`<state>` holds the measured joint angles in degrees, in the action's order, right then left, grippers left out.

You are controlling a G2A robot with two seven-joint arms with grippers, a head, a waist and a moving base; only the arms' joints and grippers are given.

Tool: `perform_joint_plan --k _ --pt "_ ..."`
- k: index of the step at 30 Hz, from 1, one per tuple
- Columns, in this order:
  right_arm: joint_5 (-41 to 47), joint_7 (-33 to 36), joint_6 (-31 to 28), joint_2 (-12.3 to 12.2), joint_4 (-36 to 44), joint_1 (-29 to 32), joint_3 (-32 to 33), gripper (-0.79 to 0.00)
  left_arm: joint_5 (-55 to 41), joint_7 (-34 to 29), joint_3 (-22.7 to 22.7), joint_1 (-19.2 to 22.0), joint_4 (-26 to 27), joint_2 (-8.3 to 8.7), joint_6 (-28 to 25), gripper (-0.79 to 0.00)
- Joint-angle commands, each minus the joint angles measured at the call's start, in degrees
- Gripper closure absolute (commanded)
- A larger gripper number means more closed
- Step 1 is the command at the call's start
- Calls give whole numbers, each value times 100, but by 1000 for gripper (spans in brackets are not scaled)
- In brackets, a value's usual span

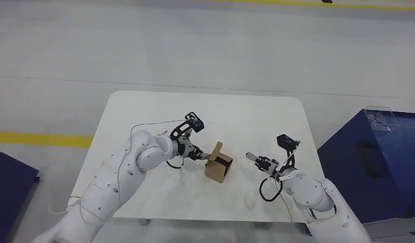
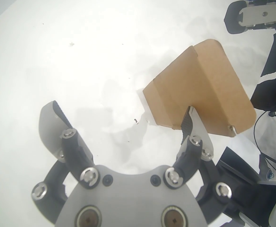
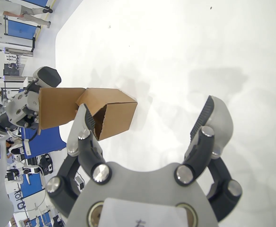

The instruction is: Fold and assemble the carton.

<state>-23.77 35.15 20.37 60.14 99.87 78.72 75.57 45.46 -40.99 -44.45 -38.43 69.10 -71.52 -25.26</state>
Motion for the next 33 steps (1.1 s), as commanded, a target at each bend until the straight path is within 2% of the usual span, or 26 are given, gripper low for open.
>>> perform_joint_plan --k 1,15,23,33 --pt "-395 -31 118 8 -151 -103 -164 -785 19 8 -33 0 -5 2 -1 -785" --pt "-1187 -61 273 219 -731 -725 -1267 -785 49 49 -318 -299 333 97 -232 -785" --pt "-1165 -148 192 309 -957 -848 -1446 -785 62 70 -237 -272 314 53 -307 -785" --pt "-1149 -139 155 349 -917 -843 -1375 -785 101 -30 -54 -161 119 -35 -342 -785"
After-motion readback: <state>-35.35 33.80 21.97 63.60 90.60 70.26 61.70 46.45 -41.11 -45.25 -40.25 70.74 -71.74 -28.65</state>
